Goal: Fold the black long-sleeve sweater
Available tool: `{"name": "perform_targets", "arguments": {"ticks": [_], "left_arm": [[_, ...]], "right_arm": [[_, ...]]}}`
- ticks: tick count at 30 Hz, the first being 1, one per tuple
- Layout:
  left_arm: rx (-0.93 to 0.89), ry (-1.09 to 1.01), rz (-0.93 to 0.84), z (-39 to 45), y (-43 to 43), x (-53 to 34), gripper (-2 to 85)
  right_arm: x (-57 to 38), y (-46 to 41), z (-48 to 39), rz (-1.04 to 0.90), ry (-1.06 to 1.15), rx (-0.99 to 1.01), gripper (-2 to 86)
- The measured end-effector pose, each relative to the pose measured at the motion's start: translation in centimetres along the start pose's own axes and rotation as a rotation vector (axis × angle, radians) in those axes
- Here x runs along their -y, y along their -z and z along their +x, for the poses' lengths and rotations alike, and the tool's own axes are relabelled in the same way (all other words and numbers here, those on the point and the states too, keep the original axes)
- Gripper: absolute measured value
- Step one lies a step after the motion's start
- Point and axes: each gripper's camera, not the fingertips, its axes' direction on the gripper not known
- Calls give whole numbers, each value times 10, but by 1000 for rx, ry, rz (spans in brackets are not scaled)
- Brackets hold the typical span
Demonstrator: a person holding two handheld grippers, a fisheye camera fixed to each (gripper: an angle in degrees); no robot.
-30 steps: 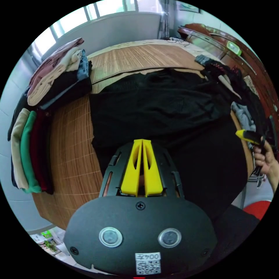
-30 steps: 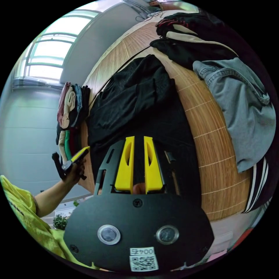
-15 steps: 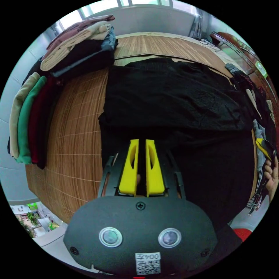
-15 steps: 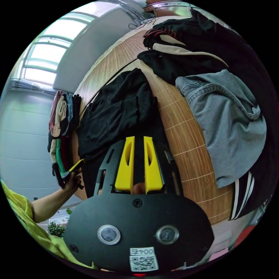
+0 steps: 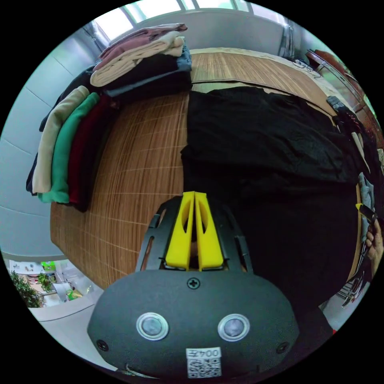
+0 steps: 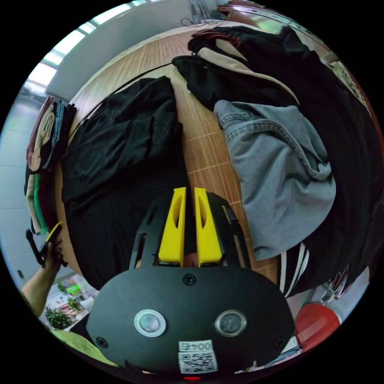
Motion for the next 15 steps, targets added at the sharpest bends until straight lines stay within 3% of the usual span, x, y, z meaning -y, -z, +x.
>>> {"name": "perform_targets", "arguments": {"ticks": [5, 15], "left_arm": [[-76, 75, -109, -62, 31, -49, 13], [-346, -199, -348, -145, 93, -178, 71]], "right_arm": [[-48, 32, 12, -5, 8, 116, 65], [-154, 26, 47, -175, -134, 91, 136]]}}
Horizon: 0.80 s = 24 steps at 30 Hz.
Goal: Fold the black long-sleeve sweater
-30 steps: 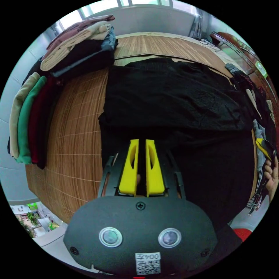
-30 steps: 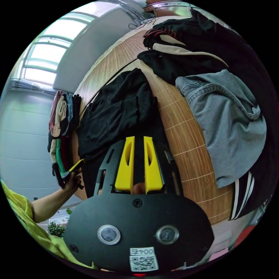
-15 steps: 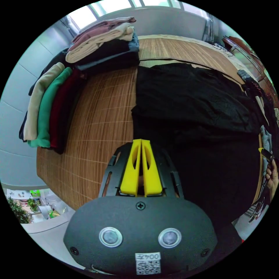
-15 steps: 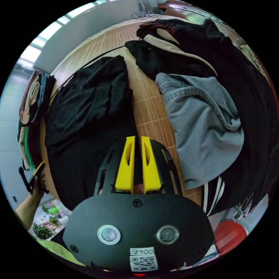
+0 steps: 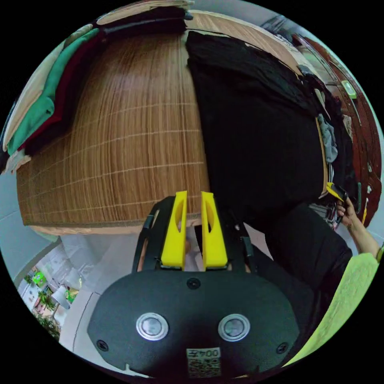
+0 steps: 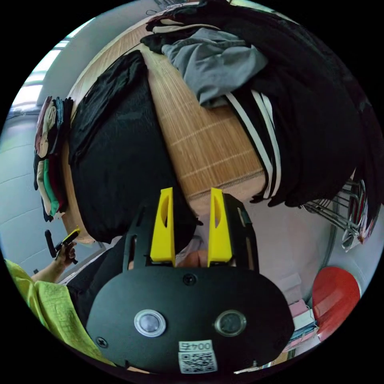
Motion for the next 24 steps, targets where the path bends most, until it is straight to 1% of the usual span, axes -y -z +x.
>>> {"name": "perform_targets", "arguments": {"ticks": [4, 8, 10, 13, 18, 24], "left_arm": [[-37, -146, -124, 11, -1, -37, 96], [-75, -214, -190, 18, 2, -56, 113], [-106, -243, -250, 21, 1, -66, 119], [-105, -301, -310, 30, 1, -75, 122], [-149, -272, -318, 36, 10, -72, 126], [-167, -276, -340, 51, 30, -76, 133]], "right_arm": [[-8, -15, -15, -61, 7, -20, 141], [-4, -22, -30, -112, 59, -36, 143], [1, -25, -31, -147, 83, -23, 143], [11, -28, -30, -203, 113, -21, 145], [31, -27, -23, -312, 190, -47, 146], [51, -45, -22, -514, 354, -106, 154]]}}
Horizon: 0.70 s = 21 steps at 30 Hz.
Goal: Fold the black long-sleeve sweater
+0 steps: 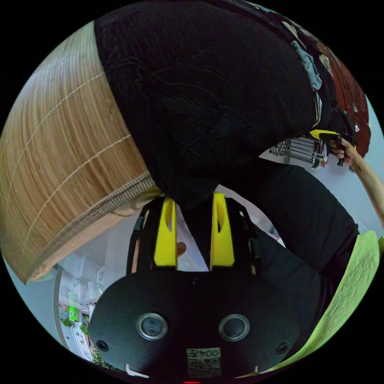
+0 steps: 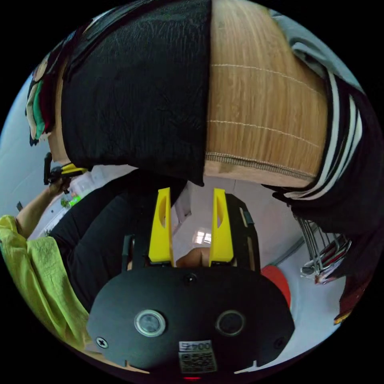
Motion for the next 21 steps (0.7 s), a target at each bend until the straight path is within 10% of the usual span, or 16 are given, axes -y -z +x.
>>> {"name": "perform_targets", "arguments": {"ticks": [11, 21], "left_arm": [[11, 83, -54, 13, 51, -22, 64], [-358, 2, -24, 14, 176, -93, 37]], "right_arm": [[35, -13, 31, -125, 99, -41, 43], [-37, 39, 61, -17, 259, 253, 32]]}}
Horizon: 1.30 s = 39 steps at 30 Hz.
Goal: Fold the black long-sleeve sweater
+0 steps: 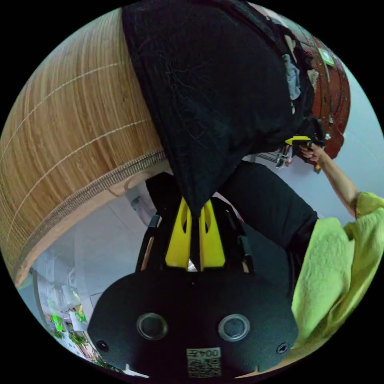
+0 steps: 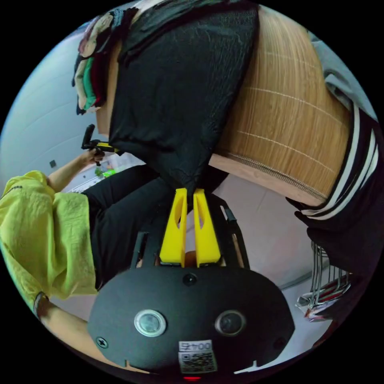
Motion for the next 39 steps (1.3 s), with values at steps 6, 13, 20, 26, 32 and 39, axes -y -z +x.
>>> {"name": "perform_targets", "arguments": {"ticks": [6, 13, 20, 26, 32, 39], "left_arm": [[-229, -63, 88, 42, 109, -50, 46], [-398, -101, 164, 93, 219, -87, 49], [-484, -76, 161, 123, 261, -113, 50], [-658, 73, 220, 125, 265, -106, 49], [-846, 233, 396, 123, 290, -48, 52], [-919, 397, 573, 133, 329, 87, 46]], "right_arm": [[-55, 60, -17, 190, 66, 156, 30], [-117, 110, -38, 388, 78, 253, 29], [-183, 114, -49, 462, 14, 292, 32], [-205, 102, -32, 568, -118, 433, 32], [-162, 125, -12, 638, -244, 584, 32], [-66, 159, 17, 623, -401, 663, 34]]}}
